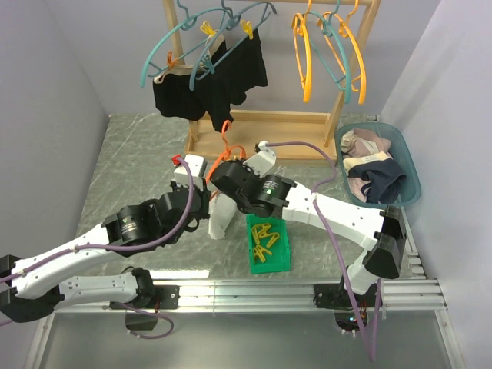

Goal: Remove the underwear clipped to the hanger
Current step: Remove the underwear from the hanger.

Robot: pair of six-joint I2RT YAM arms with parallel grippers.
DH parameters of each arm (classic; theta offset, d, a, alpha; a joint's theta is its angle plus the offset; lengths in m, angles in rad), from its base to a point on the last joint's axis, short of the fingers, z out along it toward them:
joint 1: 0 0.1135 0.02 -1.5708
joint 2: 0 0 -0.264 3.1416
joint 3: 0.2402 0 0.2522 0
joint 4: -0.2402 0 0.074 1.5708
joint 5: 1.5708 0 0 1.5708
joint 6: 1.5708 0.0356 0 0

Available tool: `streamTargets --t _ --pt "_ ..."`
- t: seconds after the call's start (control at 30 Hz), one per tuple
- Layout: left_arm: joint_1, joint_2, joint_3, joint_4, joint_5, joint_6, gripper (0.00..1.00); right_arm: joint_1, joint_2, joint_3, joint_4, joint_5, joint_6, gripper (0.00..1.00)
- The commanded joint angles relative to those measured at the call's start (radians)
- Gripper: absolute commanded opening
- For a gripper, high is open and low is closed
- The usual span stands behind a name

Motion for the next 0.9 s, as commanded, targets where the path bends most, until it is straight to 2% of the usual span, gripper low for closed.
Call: streamTargets --t 0.0,0.2,0.37,0.47,0.67,0.77,0.8,0.87 --pt "-0.009 -0.011 0.046 0.049 -0.037 -0.025 0.00 -0.010 -0.049 -0.014 0.017 0.055 0.018 0.00" --pt "-0.009 -0.011 0.040 0.047 -0.040 -0.026 0.00 -0.013 -0.079 -0.056 0.051 0.064 0.016 0.00" --pt "-0.009 0.000 0.027 0.038 -0.060 -0.032 0.00 -0.019 -0.161 -0.116 0.148 0.065 -0.025 0.00" --pt "-0.009 -0.011 0.021 0.039 -0.071 -0.034 0.00 -0.019 -0.193 -0.127 0.110 0.084 -0.022 0.00" --pt "-0.009 -0.006 0.009 0.036 -0.072 -0.043 0.00 -0.053 -0.332 -0.290 0.232 0.033 -0.027 0.00" --pt "-0.010 -0.009 0.018 0.001 -0.089 -0.058 0.00 -0.053 -0.354 -0.284 0.160 0.021 -0.115 0.00" --pt "-0.009 -0.025 0.020 -0.002 -0.089 -0.061 0.00 -0.057 -0.359 -0.293 0.154 -0.041 -0.219 0.00" --pt "-0.009 -0.060 0.012 0.013 -0.082 -0.049 0.00 -0.061 -0.369 -0.319 0.070 -0.085 -0.289 0.00"
